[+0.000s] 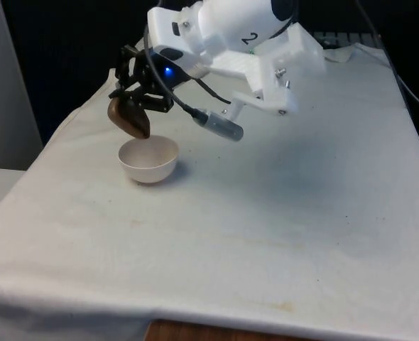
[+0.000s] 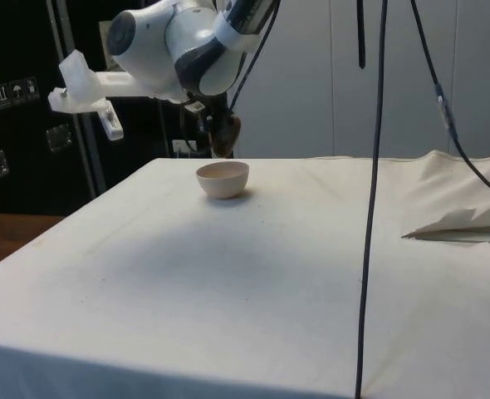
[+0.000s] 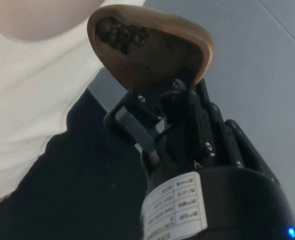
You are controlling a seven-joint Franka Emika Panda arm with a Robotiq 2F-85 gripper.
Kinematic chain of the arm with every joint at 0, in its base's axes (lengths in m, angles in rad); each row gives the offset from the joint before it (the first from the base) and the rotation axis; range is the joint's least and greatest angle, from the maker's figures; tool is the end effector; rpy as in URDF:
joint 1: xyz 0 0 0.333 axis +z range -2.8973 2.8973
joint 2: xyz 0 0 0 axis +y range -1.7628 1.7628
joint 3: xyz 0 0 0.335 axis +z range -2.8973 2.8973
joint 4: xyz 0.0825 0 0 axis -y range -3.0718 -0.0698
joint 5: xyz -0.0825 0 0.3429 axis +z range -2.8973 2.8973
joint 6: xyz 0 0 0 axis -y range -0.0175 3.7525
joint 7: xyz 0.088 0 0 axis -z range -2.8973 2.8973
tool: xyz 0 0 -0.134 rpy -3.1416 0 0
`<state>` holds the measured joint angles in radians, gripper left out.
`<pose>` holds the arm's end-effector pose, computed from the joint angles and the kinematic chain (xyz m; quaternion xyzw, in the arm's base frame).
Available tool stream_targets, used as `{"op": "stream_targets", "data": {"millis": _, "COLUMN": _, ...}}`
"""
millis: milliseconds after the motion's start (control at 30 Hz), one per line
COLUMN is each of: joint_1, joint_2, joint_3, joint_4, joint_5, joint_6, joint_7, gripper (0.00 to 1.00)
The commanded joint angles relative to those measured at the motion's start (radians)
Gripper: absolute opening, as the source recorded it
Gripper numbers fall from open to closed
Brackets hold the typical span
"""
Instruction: Pour the coffee beans from the cup into the bowl.
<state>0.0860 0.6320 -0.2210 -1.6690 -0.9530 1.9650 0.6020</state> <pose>0.6296 -0.1405 0.2775 0.8782 -0.0710 -0.0417 0.4712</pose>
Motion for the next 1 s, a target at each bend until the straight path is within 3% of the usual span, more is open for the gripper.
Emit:
{"op": "stream_targets", "data": {"millis": 0, "joint_1": 0.006, "joint_2": 0.001, "joint_3": -0.001, "joint_4": -0.003, "joint_5": -0.013, "joint_6": -0.001, "joint_7": 0.015, "gripper": 0.00}}
{"op": "stream_targets", "data": {"millis": 233, "joint_1": 0.010, "joint_2": 0.007, "joint_3": 0.018, "joint_4": -0.003, "joint_5": -0.063, "joint_6": -0.038, "joint_7": 0.064, "gripper": 0.00}}
{"op": "stream_targets", "data": {"millis": 267, "joint_1": 0.003, "joint_2": 0.006, "joint_3": 0.022, "joint_4": -0.003, "joint_5": -0.060, "joint_6": -0.036, "joint_7": 0.062, "gripper": 0.00}}
{"op": "stream_targets", "data": {"millis": 300, "joint_1": 0.010, "joint_2": 0.008, "joint_3": 0.021, "joint_4": -0.003, "joint_5": -0.069, "joint_6": -0.045, "joint_7": 0.070, "gripper": 0.00}}
{"op": "stream_targets", "data": {"millis": 467, "joint_1": 0.015, "joint_2": 0.011, "joint_3": 0.045, "joint_4": -0.001, "joint_5": -0.111, "joint_6": -0.096, "joint_7": 0.107, "gripper": 0.00}}
{"op": "stream_targets", "data": {"millis": 533, "joint_1": 0.007, "joint_2": 0.009, "joint_3": 0.052, "joint_4": -0.003, "joint_5": -0.112, "joint_6": -0.095, "joint_7": 0.107, "gripper": 0.00}}
{"op": "stream_targets", "data": {"millis": 600, "joint_1": 0.015, "joint_2": 0.013, "joint_3": 0.059, "joint_4": 0.000, "joint_5": -0.131, "joint_6": -0.122, "joint_7": 0.123, "gripper": 0.00}}
{"op": "stream_targets", "data": {"millis": 800, "joint_1": 0.015, "joint_2": 0.016, "joint_3": 0.085, "joint_4": 0.001, "joint_5": -0.175, "joint_6": -0.176, "joint_7": 0.158, "gripper": 0.00}}
{"op": "stream_targets", "data": {"millis": 833, "joint_1": 0.009, "joint_2": 0.012, "joint_3": 0.088, "joint_4": -0.002, "joint_5": -0.171, "joint_6": -0.169, "joint_7": 0.155, "gripper": 0.00}}
{"op": "stream_targets", "data": {"millis": 967, "joint_1": 0.015, "joint_2": 0.018, "joint_3": 0.102, "joint_4": 0.002, "joint_5": -0.201, "joint_6": -0.209, "joint_7": 0.184, "gripper": 0.00}}
